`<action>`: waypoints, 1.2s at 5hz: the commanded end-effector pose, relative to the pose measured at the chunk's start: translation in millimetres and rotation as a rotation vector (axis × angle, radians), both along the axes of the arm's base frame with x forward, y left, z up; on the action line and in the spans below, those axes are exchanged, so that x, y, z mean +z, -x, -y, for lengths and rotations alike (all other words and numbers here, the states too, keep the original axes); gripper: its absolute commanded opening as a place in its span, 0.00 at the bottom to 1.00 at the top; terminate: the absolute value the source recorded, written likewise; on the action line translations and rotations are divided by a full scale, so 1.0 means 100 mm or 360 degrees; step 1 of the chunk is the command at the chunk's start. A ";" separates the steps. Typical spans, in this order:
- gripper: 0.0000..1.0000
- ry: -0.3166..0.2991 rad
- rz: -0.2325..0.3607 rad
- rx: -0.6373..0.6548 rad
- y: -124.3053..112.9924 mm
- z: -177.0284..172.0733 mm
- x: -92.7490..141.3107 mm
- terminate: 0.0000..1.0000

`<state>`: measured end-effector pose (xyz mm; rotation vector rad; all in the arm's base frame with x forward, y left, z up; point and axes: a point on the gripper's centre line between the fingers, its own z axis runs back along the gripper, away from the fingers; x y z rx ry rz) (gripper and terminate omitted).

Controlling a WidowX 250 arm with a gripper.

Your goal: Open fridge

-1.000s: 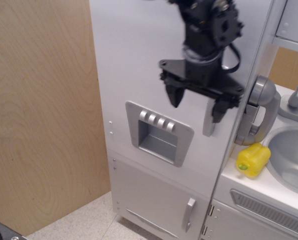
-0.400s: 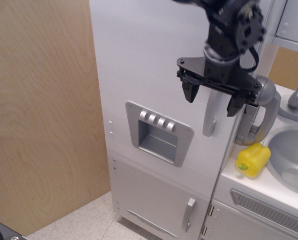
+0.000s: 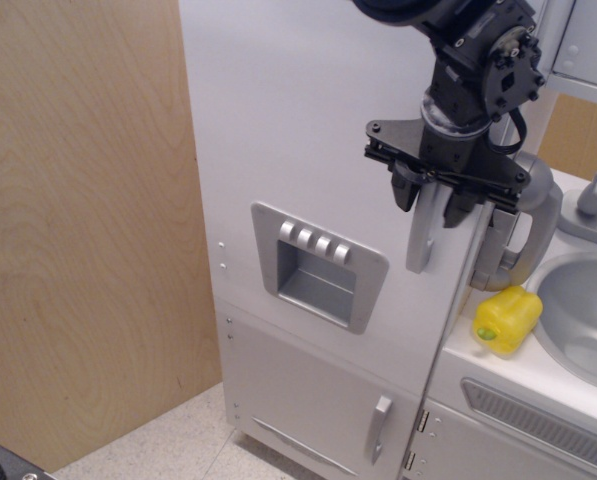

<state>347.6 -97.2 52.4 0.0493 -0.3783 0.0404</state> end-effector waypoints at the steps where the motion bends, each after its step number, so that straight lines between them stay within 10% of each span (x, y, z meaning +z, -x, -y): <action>1: 0.00 0.0039 0.0134 -0.0035 -0.02 -0.05 0.20 0.00; 4: 0.00 0.0055 0.0069 -0.0218 0.59 -0.35 0.23 0.00; 5: 1.00 0.0074 -0.0045 -0.0266 0.77 -0.43 0.28 0.00; 6: 1.00 0.0112 -0.0191 -0.0317 1.00 -0.33 0.30 0.00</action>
